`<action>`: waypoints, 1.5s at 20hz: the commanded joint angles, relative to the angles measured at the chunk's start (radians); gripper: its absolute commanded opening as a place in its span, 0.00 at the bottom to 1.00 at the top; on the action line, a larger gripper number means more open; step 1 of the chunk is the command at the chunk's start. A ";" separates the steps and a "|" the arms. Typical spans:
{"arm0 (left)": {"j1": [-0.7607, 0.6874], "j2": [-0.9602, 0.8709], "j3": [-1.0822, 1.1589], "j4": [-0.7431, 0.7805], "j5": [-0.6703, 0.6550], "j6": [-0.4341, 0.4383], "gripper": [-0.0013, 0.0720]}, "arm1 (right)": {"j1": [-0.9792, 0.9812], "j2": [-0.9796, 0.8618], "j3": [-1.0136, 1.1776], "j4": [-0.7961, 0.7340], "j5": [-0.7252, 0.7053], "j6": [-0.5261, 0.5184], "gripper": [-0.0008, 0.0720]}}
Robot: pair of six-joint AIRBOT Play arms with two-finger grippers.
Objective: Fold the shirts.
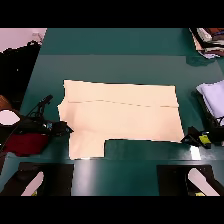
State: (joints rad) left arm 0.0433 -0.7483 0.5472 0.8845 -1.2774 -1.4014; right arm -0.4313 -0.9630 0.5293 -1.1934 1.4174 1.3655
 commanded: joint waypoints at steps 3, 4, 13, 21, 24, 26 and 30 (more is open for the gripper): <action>0.000 0.187 0.075 0.026 -0.171 -0.119 0.05 | -0.001 0.224 0.120 -0.137 0.221 -0.008 0.03; 0.000 0.222 0.098 0.024 -0.212 -0.147 0.05 | -0.001 0.264 0.151 -0.145 0.231 -0.006 0.03; 0.000 0.003 0.236 0.029 0.050 0.013 0.05 | 0.189 0.097 0.369 -0.134 0.111 0.014 0.03; 0.000 -0.505 0.436 0.018 0.303 0.127 0.05 | 0.397 -0.410 0.725 -0.132 -0.056 0.101 0.04; 0.000 -0.627 0.551 0.008 0.360 0.125 0.06 | 0.401 -0.541 0.842 -0.072 -0.055 0.101 0.04; 0.000 -0.668 0.606 -0.010 0.368 0.101 0.47 | 0.375 -0.607 0.913 0.020 -0.048 0.087 0.40; 0.000 -0.669 0.689 -0.009 0.252 0.072 0.75 | 0.280 -0.653 0.965 0.123 0.069 -0.004 0.58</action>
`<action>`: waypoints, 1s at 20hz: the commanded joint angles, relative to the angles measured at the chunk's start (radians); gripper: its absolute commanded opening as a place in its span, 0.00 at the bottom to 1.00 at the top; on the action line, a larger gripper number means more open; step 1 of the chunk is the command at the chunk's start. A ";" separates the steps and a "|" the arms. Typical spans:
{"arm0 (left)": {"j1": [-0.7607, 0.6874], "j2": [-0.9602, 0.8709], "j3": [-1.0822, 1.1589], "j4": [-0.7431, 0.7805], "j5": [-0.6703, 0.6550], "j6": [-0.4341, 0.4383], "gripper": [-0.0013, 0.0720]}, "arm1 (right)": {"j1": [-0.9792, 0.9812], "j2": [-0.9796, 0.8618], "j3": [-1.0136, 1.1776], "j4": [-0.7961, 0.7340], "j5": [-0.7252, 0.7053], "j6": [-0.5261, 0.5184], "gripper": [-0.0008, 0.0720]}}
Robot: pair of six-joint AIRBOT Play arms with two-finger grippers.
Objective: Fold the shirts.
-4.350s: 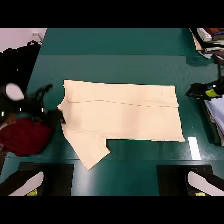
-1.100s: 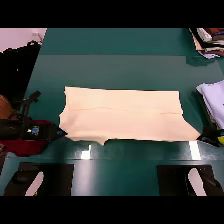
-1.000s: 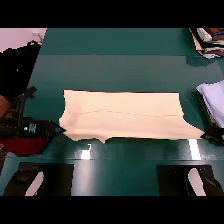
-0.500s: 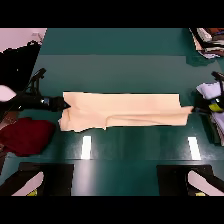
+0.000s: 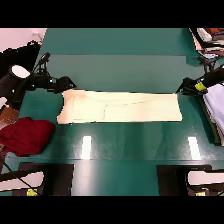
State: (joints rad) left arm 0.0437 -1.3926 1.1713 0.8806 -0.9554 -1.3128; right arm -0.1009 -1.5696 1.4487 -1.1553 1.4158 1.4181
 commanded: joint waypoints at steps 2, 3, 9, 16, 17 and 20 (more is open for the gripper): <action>0.000 -0.025 0.079 -0.050 -0.167 -0.017 0.75 | -0.109 -0.028 -0.010 0.089 0.096 -0.100 0.58; 0.000 -0.025 0.079 -0.085 -0.196 -0.016 0.75 | -0.140 -0.021 -0.048 0.090 0.095 -0.114 0.63; -0.107 -0.027 0.079 -0.125 -0.131 -0.013 0.07 | -0.245 -0.086 -0.245 0.193 0.071 -0.205 0.78; -0.361 -0.092 0.075 -0.119 0.056 -0.027 0.05 | -0.148 -0.141 -0.278 0.295 -0.021 -0.278 0.25; -0.396 -0.117 0.076 -0.121 0.084 -0.032 0.05 | -0.132 -0.140 -0.261 0.297 -0.006 -0.287 0.06; -0.477 -0.214 0.136 -0.121 0.108 -0.049 0.05 | -0.090 -0.104 -0.148 0.301 0.119 -0.295 0.03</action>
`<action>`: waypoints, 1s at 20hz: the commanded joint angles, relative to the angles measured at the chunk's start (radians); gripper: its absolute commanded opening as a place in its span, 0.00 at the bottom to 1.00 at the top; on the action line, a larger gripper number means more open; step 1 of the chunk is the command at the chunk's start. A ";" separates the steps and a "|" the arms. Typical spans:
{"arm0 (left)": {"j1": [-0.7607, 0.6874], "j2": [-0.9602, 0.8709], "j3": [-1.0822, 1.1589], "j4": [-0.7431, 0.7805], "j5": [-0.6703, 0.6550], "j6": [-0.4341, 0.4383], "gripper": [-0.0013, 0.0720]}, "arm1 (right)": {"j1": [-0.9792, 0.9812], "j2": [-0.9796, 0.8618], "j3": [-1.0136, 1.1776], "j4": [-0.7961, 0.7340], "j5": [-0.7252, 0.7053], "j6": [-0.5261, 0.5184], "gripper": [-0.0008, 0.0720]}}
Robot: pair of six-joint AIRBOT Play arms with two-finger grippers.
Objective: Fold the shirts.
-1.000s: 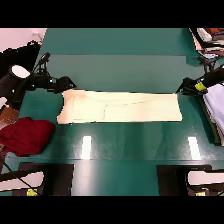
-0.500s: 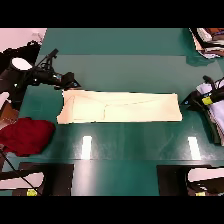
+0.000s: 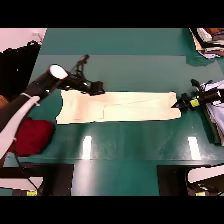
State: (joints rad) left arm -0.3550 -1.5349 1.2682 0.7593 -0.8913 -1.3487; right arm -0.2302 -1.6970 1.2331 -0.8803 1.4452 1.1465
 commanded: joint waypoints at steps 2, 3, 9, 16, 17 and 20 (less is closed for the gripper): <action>-0.122 -0.159 0.132 0.003 0.016 -0.013 0.05 | 0.092 0.100 0.146 0.025 0.127 -0.016 0.03; -0.137 -0.196 0.171 0.007 0.006 -0.014 0.05 | 0.119 0.143 0.185 0.025 0.124 0.009 0.03; -0.149 -0.303 0.242 0.060 -0.030 -0.060 0.05 | 0.267 0.282 0.417 0.025 0.098 0.120 0.03; -0.149 -0.307 0.242 0.064 -0.011 -0.057 0.05 | 0.465 0.282 0.561 0.025 0.016 0.159 0.03; -0.144 -0.305 0.244 0.064 -0.011 -0.057 0.05 | 0.493 0.282 0.562 0.025 0.004 0.158 0.03; -0.087 -0.290 0.308 0.092 -0.115 -0.058 0.05 | 0.580 0.273 0.562 0.027 -0.046 0.154 0.04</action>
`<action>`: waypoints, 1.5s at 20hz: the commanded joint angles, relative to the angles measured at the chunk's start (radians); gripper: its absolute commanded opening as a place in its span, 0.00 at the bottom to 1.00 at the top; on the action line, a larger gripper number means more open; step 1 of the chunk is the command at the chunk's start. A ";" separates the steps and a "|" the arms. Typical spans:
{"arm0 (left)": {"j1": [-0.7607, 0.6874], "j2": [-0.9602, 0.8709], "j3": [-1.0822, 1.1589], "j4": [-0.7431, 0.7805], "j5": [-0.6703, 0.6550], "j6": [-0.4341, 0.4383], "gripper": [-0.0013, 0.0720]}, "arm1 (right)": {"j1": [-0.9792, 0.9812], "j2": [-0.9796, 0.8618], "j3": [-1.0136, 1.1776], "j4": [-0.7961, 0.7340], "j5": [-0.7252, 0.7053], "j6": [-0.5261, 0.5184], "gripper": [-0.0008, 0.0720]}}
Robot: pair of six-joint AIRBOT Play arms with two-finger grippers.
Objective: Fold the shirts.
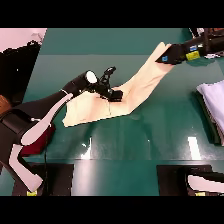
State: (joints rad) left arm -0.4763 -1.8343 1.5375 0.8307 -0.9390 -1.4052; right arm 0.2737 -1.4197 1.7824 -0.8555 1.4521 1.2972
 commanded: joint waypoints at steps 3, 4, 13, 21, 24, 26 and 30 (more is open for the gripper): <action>0.146 0.097 0.104 0.114 -0.141 -0.001 0.05 | 0.182 -0.048 0.013 0.090 -0.121 -0.005 0.04; 0.195 0.143 0.121 0.147 -0.158 -0.001 0.05 | 0.227 -0.074 0.013 0.144 -0.161 -0.033 0.04; 0.569 0.504 0.147 0.292 -0.239 0.000 0.05 | 0.656 -0.402 0.013 0.207 -0.564 -0.132 0.61; 0.596 0.517 0.146 0.285 -0.334 0.000 0.05 | 0.486 -0.295 -0.151 0.039 -0.334 -0.069 0.47; 0.596 0.517 0.144 0.282 -0.338 -0.001 0.05 | 0.314 -0.182 -0.347 0.008 -0.333 -0.042 0.48; 0.596 0.517 0.143 0.264 -0.334 0.000 0.05 | 0.198 -0.142 -0.444 0.031 -0.324 -0.041 0.82; 0.596 0.515 0.142 0.239 -0.331 0.000 0.05 | 0.059 -0.174 -0.542 0.130 -0.324 -0.042 0.88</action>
State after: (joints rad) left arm 0.1188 -1.3182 1.6798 1.0885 -1.2709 -1.4055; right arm 0.4301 -1.5887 1.3190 -0.7845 1.1164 1.2503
